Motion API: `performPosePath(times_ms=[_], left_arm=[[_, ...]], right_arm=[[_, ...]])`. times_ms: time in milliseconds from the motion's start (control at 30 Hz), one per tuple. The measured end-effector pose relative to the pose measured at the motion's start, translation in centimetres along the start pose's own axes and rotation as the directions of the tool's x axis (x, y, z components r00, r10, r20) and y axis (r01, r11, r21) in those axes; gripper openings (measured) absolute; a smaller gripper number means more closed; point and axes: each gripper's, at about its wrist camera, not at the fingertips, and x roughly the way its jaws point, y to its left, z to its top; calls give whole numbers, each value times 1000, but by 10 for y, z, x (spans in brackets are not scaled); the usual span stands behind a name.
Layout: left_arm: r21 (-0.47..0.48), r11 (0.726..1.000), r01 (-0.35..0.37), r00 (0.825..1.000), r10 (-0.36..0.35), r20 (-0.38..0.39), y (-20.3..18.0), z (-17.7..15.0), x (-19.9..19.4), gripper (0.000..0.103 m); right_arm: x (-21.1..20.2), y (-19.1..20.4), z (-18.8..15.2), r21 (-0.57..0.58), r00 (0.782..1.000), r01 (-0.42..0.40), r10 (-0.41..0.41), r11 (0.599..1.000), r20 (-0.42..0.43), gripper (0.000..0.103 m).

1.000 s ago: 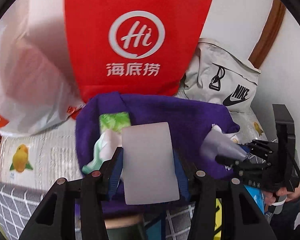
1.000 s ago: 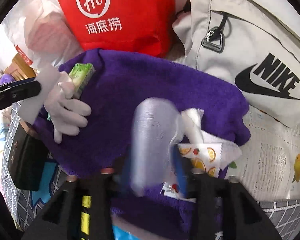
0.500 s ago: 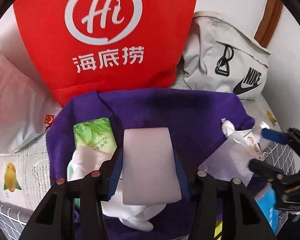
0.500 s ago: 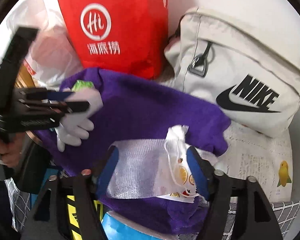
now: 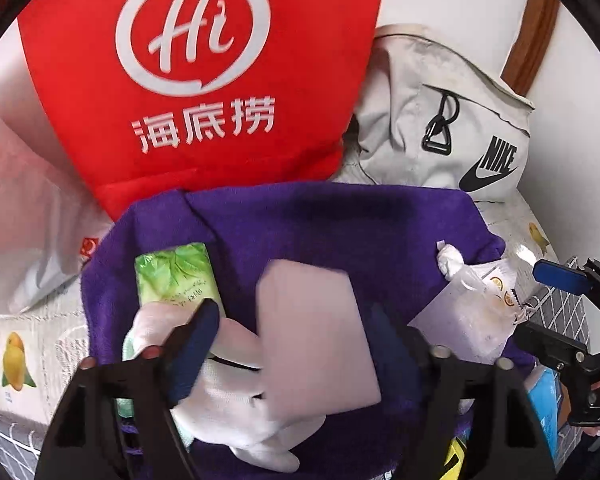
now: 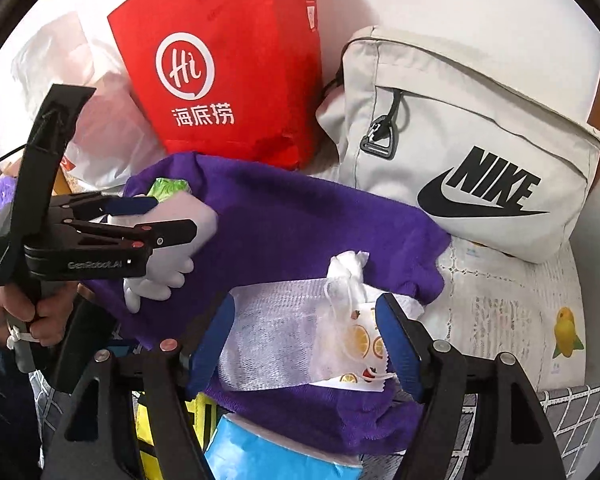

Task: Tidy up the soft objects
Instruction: 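Lower the mesh bag and white block onto the towel and open both grippers, then pull both open grippers back from the towel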

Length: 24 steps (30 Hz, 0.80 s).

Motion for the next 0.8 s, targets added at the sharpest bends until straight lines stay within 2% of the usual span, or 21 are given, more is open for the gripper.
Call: performPosePath(times_ms=[200, 367, 567, 800], left_arm=[[-10, 999, -35, 999, 35, -7, 2, -4, -12, 78], [-20, 999, -49, 999, 49, 3, 6, -17, -39, 78], [-20, 1000, -9, 1000, 9, 16, -7, -43, -76, 78], [-8, 1000, 3, 1000, -3, 2, -25, -84, -104, 78]], right_arm=[[-7, 9, -5, -7, 1000, -2, 2, 1000, -5, 72], [-23, 18, -12, -7, 1000, -18, 18, 1000, 9, 72], [-47, 28, -27, 3, 999, -26, 26, 1000, 33, 72], [-71, 31, -53, 28, 999, -25, 24, 999, 38, 72]])
